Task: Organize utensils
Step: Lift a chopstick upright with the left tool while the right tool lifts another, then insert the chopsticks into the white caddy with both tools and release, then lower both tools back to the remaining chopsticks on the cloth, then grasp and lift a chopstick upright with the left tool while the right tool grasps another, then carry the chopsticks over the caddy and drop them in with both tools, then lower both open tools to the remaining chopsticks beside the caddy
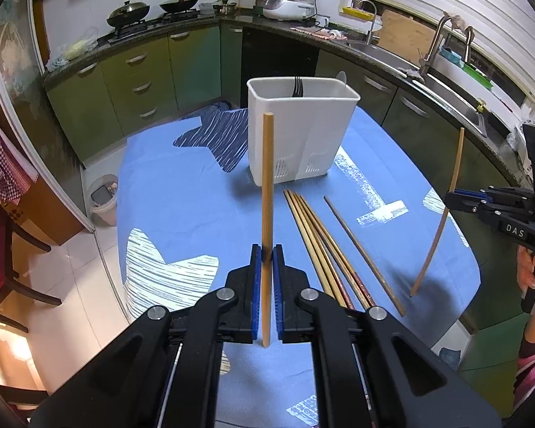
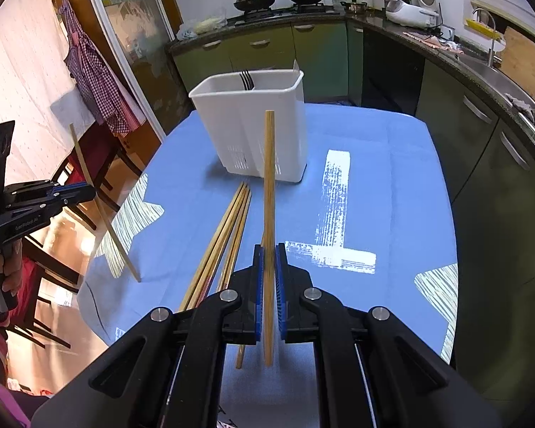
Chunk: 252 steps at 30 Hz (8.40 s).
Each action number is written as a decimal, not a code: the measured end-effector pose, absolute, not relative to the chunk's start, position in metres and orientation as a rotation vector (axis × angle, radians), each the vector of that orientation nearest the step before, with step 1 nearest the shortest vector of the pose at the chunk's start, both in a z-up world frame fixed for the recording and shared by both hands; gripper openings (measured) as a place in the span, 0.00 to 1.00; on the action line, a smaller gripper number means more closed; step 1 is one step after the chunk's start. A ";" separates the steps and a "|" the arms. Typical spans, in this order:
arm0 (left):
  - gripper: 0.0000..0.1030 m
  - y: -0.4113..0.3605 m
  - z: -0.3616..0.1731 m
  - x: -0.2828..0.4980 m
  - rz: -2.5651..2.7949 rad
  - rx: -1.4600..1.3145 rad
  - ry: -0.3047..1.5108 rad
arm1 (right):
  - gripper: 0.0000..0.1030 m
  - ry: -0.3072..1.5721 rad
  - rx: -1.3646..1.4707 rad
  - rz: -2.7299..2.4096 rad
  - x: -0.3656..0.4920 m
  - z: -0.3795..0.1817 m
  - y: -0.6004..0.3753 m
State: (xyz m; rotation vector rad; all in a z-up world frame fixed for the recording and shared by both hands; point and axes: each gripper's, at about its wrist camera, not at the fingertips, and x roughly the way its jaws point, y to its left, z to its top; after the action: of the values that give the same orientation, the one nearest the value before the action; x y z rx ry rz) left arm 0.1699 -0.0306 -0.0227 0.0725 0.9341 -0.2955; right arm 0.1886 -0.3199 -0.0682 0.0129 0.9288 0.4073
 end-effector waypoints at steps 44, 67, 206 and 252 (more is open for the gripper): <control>0.06 -0.091 0.067 0.335 -0.240 0.080 0.753 | 0.07 0.705 0.009 0.389 0.226 0.049 -0.318; 0.41 -0.046 0.058 0.277 -0.267 0.072 0.793 | 0.07 0.653 0.151 0.306 0.357 0.079 -0.293; 0.06 -0.072 0.083 0.214 -0.338 0.070 0.691 | 0.06 0.786 -0.002 0.464 0.223 0.031 -0.302; 0.32 -0.040 0.056 0.259 -0.262 0.027 0.707 | 0.06 0.644 0.103 0.353 0.326 0.118 -0.289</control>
State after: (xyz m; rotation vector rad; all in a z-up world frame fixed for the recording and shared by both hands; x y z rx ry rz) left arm 0.2590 -0.0405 0.0561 0.0267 0.7072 -0.2620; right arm 0.3261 -0.2890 0.1182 0.1035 0.6444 0.3529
